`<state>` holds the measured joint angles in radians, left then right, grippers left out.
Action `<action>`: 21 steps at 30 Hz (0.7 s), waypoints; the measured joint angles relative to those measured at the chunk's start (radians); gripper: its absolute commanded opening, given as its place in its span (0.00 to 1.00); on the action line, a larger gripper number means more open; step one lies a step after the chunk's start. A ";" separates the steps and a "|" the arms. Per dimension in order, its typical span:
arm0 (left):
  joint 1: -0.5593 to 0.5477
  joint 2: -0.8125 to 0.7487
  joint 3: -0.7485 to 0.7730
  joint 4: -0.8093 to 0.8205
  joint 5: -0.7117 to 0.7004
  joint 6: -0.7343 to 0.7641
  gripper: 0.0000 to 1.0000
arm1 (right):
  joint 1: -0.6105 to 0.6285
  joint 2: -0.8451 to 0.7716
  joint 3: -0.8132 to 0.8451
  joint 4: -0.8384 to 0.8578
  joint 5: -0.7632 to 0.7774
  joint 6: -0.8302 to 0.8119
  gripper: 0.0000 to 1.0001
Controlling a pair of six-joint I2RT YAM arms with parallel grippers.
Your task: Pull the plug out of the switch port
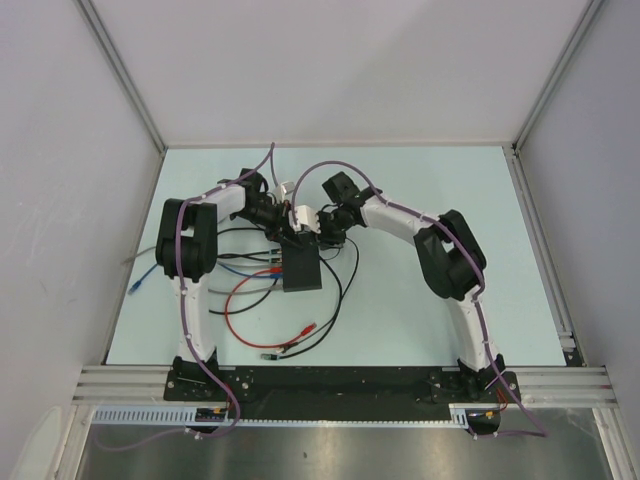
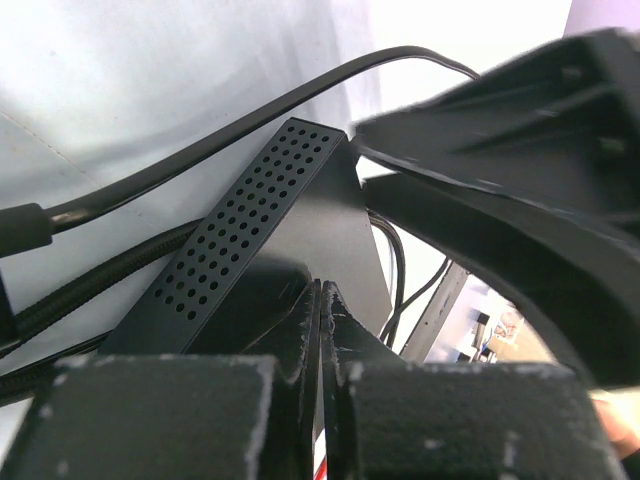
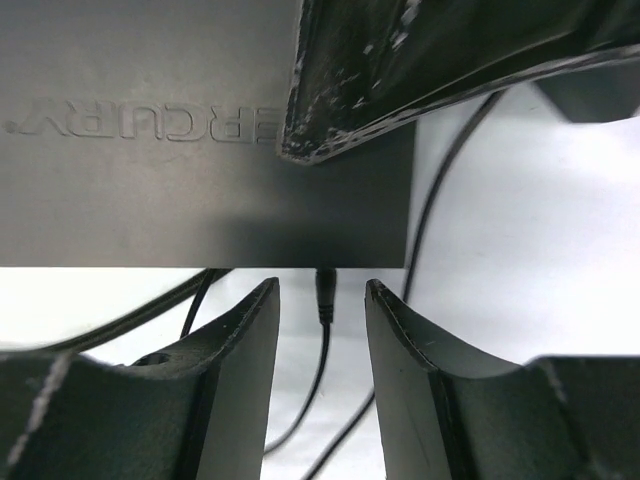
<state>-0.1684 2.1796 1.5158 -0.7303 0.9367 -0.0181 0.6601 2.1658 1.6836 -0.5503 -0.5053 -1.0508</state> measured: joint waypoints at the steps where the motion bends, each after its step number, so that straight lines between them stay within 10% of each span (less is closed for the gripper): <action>1: 0.000 0.000 0.000 0.000 0.000 0.000 0.00 | 0.000 0.010 0.002 -0.002 0.003 0.000 0.43; 16: 0.002 0.000 0.000 -0.001 0.000 0.000 0.00 | 0.002 0.067 0.042 -0.023 0.019 -0.011 0.32; 21: 0.002 0.000 0.000 -0.003 0.000 0.000 0.00 | 0.010 0.067 0.047 -0.037 0.020 -0.042 0.13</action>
<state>-0.1669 2.1796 1.5154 -0.7330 0.9367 -0.0181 0.6704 2.2330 1.7306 -0.5877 -0.4850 -1.0927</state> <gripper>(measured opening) 0.004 0.235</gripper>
